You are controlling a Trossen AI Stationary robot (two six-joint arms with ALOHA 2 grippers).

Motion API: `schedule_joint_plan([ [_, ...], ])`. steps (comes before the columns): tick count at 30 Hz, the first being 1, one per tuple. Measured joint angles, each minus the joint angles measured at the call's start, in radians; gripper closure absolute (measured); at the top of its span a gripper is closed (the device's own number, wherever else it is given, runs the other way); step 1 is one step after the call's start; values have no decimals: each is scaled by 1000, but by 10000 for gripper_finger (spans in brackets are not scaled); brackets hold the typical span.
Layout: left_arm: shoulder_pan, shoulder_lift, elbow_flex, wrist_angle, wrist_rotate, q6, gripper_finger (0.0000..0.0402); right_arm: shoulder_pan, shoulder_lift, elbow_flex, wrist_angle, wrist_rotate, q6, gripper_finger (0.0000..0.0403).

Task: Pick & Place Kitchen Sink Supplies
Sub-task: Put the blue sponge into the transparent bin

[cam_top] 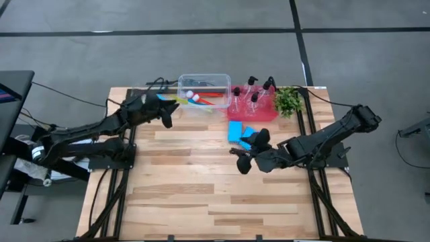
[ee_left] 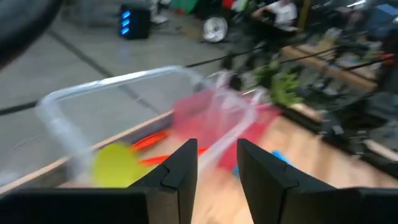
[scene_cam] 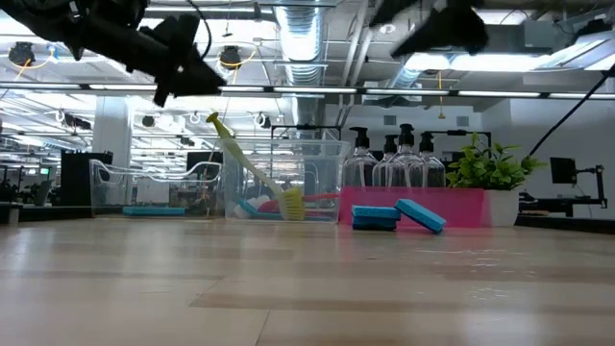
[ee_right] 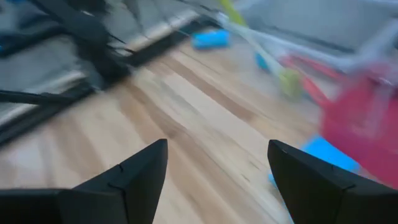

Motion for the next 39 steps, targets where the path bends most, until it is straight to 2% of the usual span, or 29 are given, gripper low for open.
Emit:
schedule_joint_plan([
  [6, -96, 47, 0, 119, 0, 8, 291, 1, 13, -1, -286, 14, 226, 133],
  [9, -131, 73, 0, 136, 0, 8, 291, 11, 36, -1, -358, 19, 291, 133],
  [17, -217, 142, 0, 150, 0, 6, 291, 19, 130, -1, -427, 32, 311, 133],
  [29, -299, 151, 0, 167, 0, 3, 291, 1, 313, -1, -536, 13, 480, 133],
  [36, -299, 151, 0, 172, 0, 2, 291, -38, 392, -1, -525, 4, 477, 133],
  [39, -299, 151, 0, 176, 0, 2, 291, -41, 416, -1, -519, -29, 383, 133],
])
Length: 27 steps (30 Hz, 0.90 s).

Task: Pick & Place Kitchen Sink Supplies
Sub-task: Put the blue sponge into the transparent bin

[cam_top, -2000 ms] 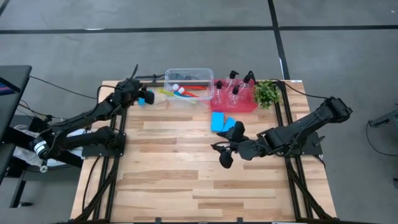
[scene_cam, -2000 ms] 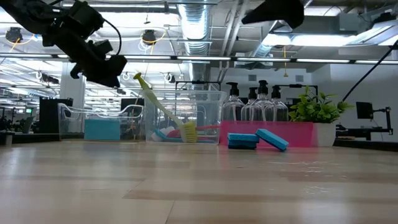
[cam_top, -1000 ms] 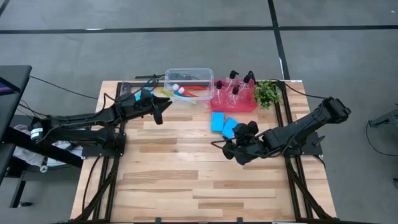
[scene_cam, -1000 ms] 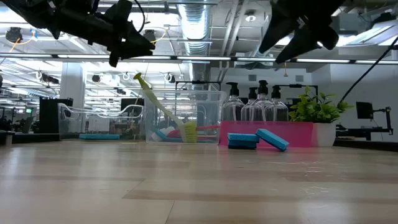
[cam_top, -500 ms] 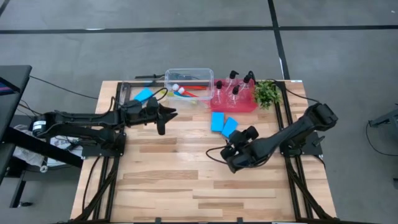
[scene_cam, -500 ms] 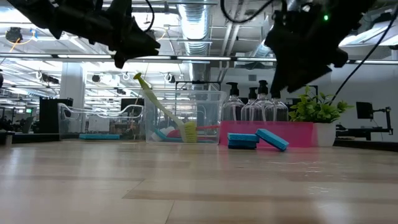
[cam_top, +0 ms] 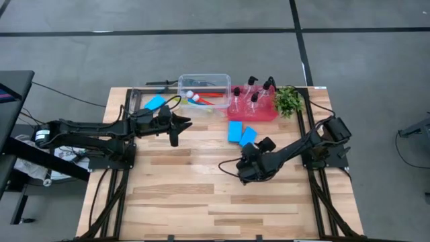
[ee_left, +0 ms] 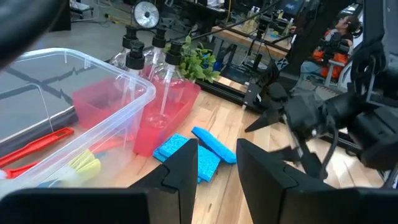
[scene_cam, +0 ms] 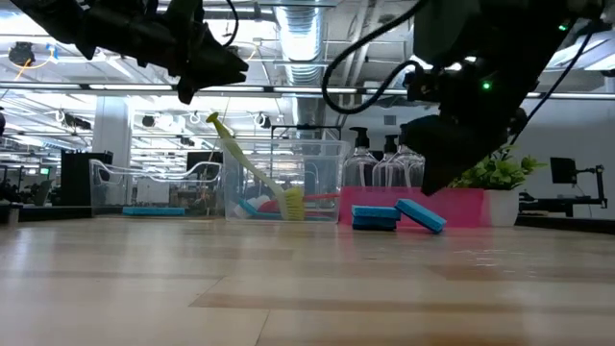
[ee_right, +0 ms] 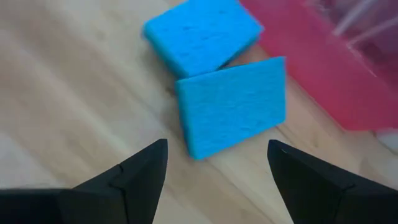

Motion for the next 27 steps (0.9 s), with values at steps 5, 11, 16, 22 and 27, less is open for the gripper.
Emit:
schedule_joint_plan([
  [5, 0, 0, 0, 11, 0, 0, 291, 14, -25, 0, 45, -38, -189, 133],
  [11, 0, 0, 0, 14, 7, 0, 291, 15, -96, 1, 47, -34, -308, 133],
  [16, 0, 0, 0, 19, 7, 2, 291, -39, -105, 1, 90, -35, -329, 133],
  [22, 0, 0, 0, 25, 7, 4, 291, -85, -80, 1, 152, -68, -343, 133],
  [27, 0, 0, 0, 25, 7, 4, 291, -94, -81, 1, 210, -88, -406, 133],
])
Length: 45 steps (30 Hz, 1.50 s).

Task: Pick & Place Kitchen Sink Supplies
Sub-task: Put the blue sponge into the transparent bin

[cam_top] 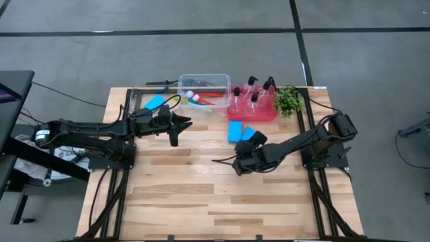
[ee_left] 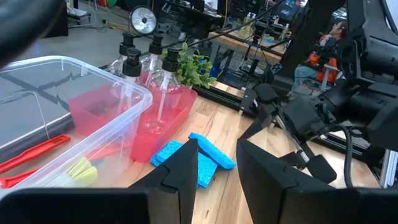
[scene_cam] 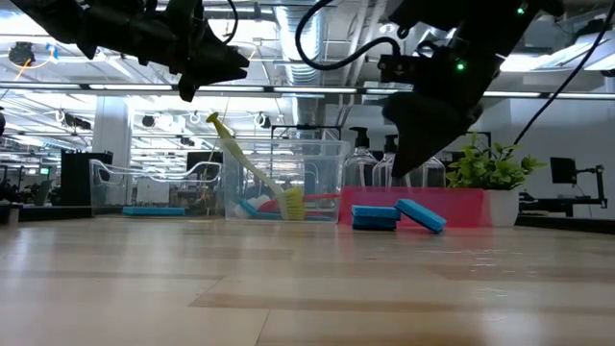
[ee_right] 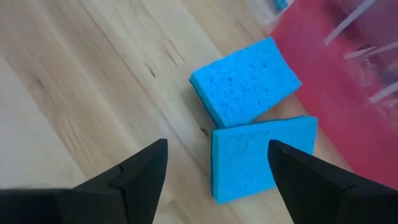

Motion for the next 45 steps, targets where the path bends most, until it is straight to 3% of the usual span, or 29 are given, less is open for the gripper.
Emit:
schedule_joint_plan([
  [10, 0, 0, 0, 0, 0, 0, 291, -73, 0, -16, 26, -72, -18, 133],
  [15, 0, 0, 0, 1, 0, 0, 291, -99, 0, -95, 144, -137, -28, 133],
  [32, 0, 0, 0, 7, 0, 0, 291, -104, 33, -242, 283, -137, 2, 141],
  [37, 0, 0, 0, 7, 0, 0, 291, -98, 110, -240, 339, -188, 22, 196],
  [45, 0, 0, 0, 7, 0, 0, 291, -45, 184, -239, 363, -201, 168, 346],
])
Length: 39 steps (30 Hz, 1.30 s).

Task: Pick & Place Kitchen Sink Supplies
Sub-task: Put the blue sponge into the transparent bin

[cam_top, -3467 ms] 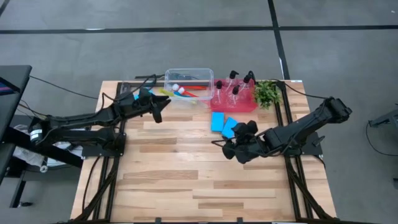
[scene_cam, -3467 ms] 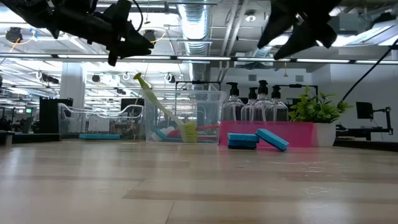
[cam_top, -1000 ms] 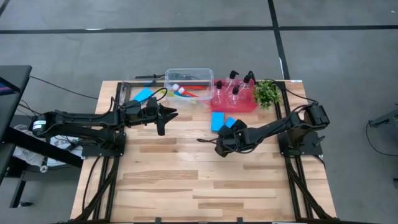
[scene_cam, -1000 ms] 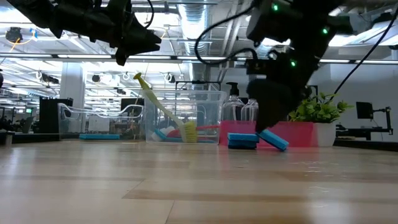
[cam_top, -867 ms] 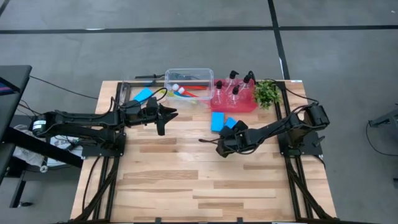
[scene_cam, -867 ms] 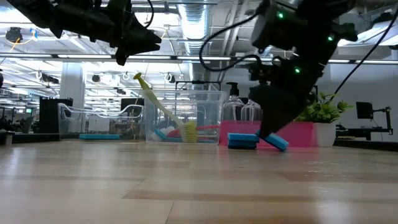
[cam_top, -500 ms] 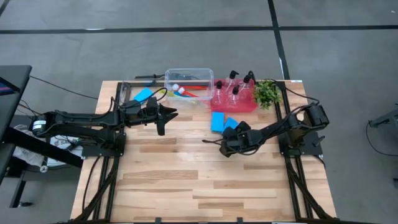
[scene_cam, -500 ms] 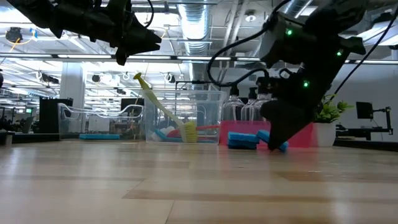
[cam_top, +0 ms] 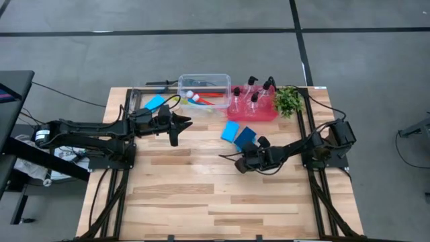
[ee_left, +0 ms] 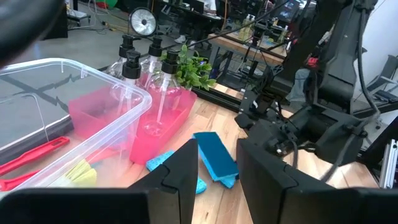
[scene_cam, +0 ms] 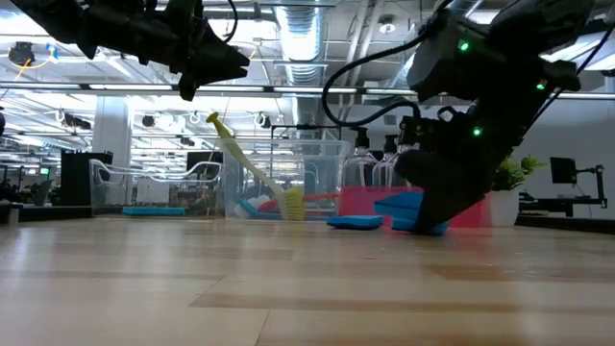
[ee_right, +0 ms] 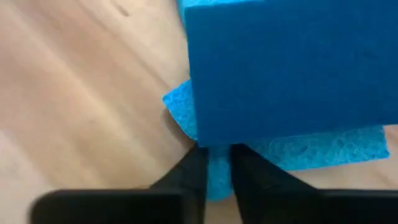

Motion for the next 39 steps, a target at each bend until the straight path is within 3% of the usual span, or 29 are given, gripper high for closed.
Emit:
schedule_joint_plan([
  [4, 0, 0, 0, 0, 0, 0, 291, 41, -5, 2, 6, -32, 56, 392],
  [10, 0, 0, 0, 0, 0, 3, 291, 92, -32, 57, -15, -113, 49, 387],
  [27, 0, 0, 0, 0, 0, 29, 291, 113, -209, 261, -32, -279, -233, 398],
  [34, 0, 0, 0, 0, 0, 29, 291, 113, -295, 277, -31, -280, -245, 395],
  [39, 0, 0, 0, 0, 0, 29, 291, 111, -328, 277, -37, -372, -191, 394],
])
